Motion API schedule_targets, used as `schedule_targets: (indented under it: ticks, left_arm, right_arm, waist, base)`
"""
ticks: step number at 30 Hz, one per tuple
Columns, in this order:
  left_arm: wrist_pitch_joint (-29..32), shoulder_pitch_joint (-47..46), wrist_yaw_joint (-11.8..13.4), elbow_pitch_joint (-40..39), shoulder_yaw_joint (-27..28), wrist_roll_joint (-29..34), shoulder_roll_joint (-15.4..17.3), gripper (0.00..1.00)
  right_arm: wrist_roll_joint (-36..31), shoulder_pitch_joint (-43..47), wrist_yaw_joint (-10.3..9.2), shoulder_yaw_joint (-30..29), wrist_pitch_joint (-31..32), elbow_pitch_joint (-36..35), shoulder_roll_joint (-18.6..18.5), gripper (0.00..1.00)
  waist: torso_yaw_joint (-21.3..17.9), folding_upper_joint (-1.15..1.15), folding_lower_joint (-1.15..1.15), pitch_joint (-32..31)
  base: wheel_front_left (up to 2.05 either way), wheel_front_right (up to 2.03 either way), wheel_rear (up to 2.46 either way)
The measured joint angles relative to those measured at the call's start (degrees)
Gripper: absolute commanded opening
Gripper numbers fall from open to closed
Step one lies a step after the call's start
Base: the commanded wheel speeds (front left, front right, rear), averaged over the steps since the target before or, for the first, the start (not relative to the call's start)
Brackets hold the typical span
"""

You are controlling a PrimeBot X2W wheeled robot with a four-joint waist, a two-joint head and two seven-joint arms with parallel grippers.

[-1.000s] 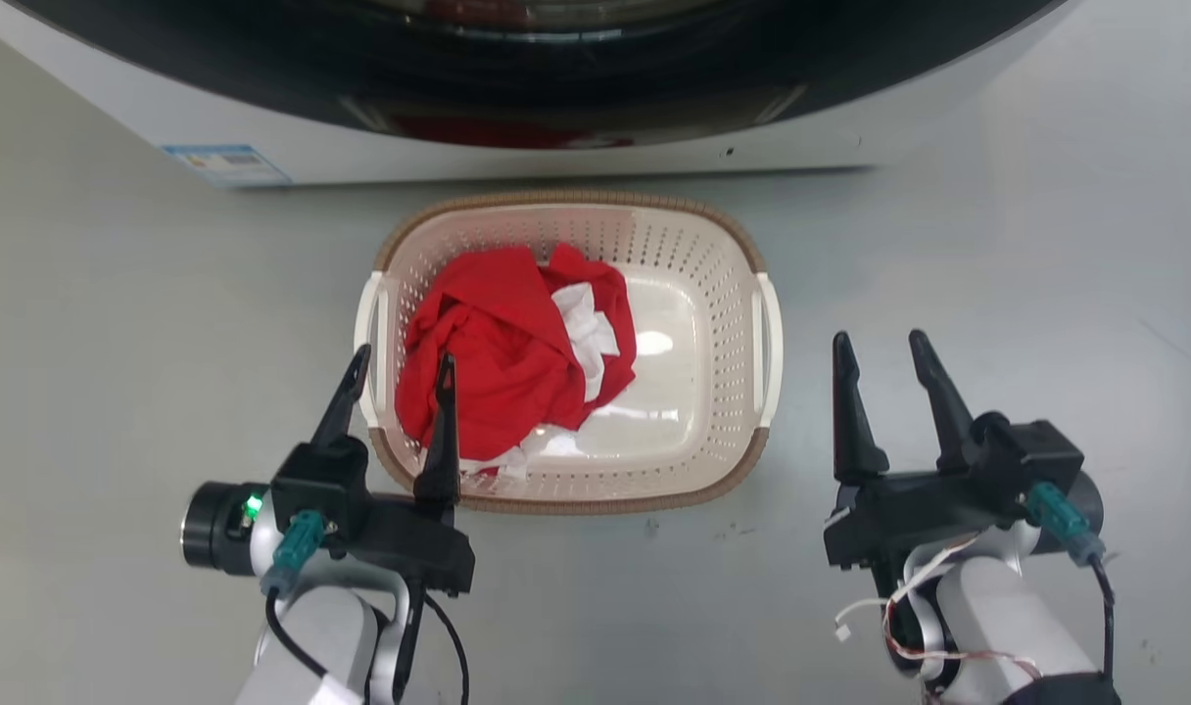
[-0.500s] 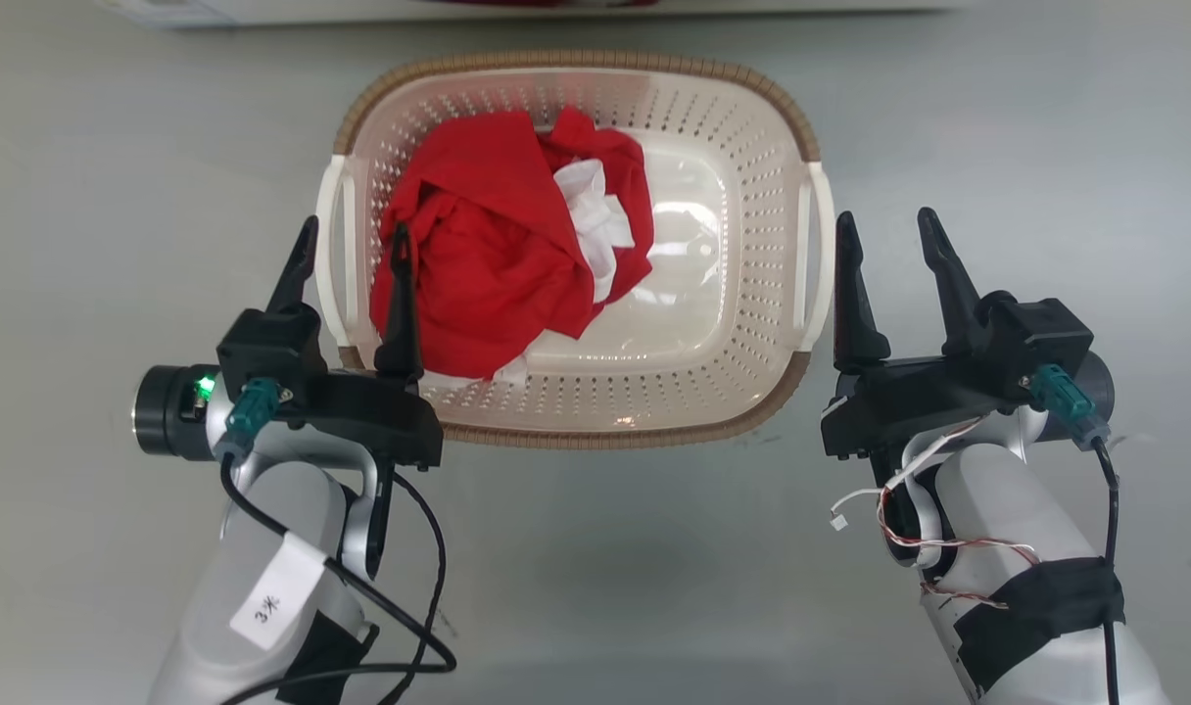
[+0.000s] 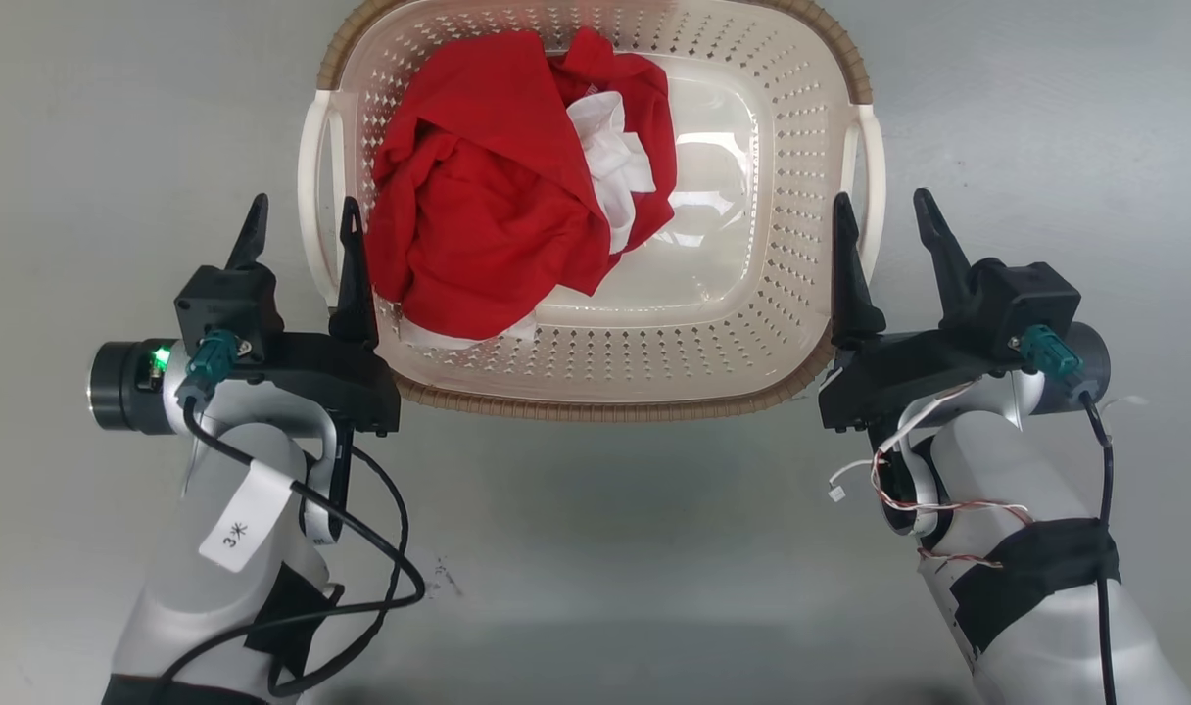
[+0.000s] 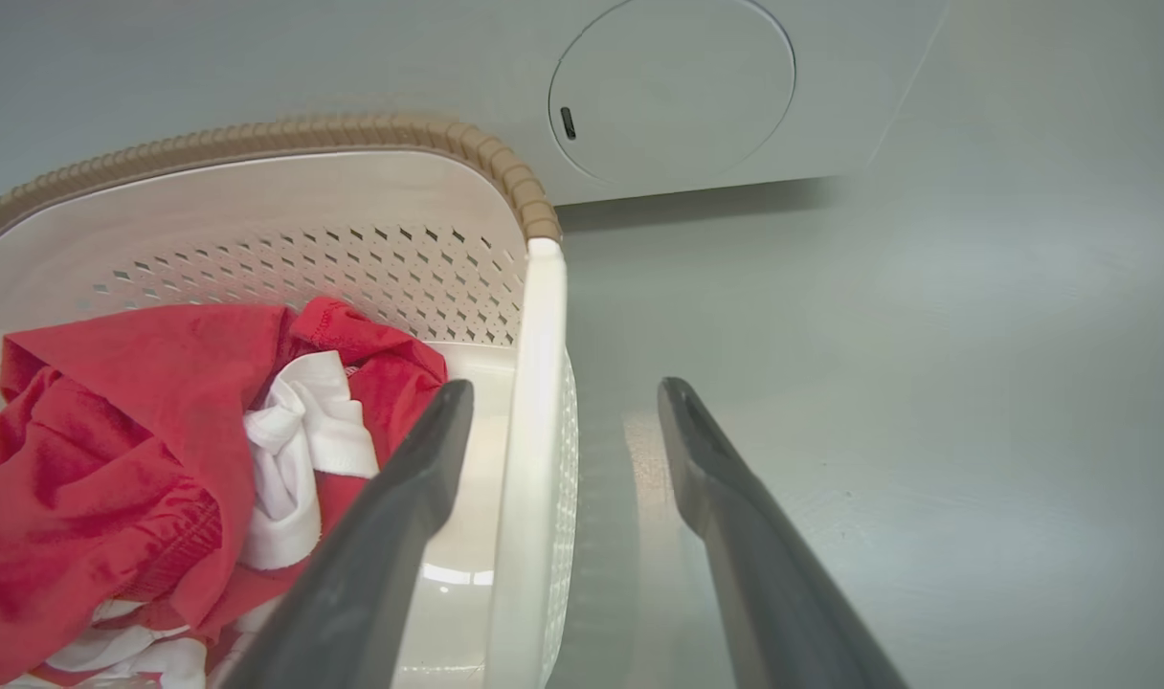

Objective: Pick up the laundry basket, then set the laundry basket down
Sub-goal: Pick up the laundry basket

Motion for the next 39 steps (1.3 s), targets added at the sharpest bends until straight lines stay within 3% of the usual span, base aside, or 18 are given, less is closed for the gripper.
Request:
schedule_targets:
  ticks: [31, 33, 34, 36, 37, 38, 39]
  left_arm:
    - [0.2, -11.2, -5.5, 18.6, -1.8, -1.4, -1.5, 1.00]
    - [0.4, -11.9, -6.0, 19.3, -2.0, -1.6, -1.6, 1.00]
    - [0.4, -12.3, -6.0, 19.7, -2.2, -1.7, -1.7, 0.96]
    - [0.6, -13.0, -6.5, 20.3, -2.5, -1.7, -1.7, 0.71]
    - [0.7, -13.3, -6.5, 20.5, -2.7, -1.7, -1.8, 0.71]
    - [0.7, -13.6, -6.6, 21.0, -2.9, -1.8, -1.8, 0.53]
    - [0.7, -13.9, -6.7, 21.4, -3.0, -1.8, -1.8, 0.45]
  right_arm:
    - [10.6, -8.5, -0.01, 8.2, 0.0, 10.9, -0.3, 1.00]
    - [11.3, -9.2, -0.01, 8.7, 0.0, 11.2, -0.3, 0.86]
    - [11.5, -9.4, -0.01, 9.0, 0.0, 11.4, -0.3, 0.80]
    - [12.1, -9.9, -0.01, 9.5, 0.0, 11.9, -0.3, 0.66]
    - [12.4, -10.0, -0.01, 9.8, 0.0, 12.0, -0.3, 0.66]
    - [12.8, -10.1, -0.11, 10.0, 0.0, 12.3, -0.3, 0.53]
    - [13.2, -10.2, -0.19, 10.3, 0.0, 12.6, -0.4, 0.48]
  waist:
    - [1.0, 0.00, 0.00, 2.6]
    - [1.0, -0.01, -0.01, 2.6]
    - [1.0, -0.01, -0.01, 2.6]
    - [1.1, -0.01, -0.01, 2.7]
    - [1.1, -0.01, 0.00, 2.7]
    - [1.0, -0.01, 0.00, 2.7]
    - [1.0, -0.01, -0.01, 2.7]
  base:
    - [0.00, 0.00, 0.00]
    - [0.00, 0.00, 0.00]
    - [0.00, 0.00, 0.00]
    - [0.00, 0.00, 0.00]
    - [0.00, 0.00, 0.00]
    - [0.00, 0.00, 0.00]
    - [0.00, 0.00, 0.00]
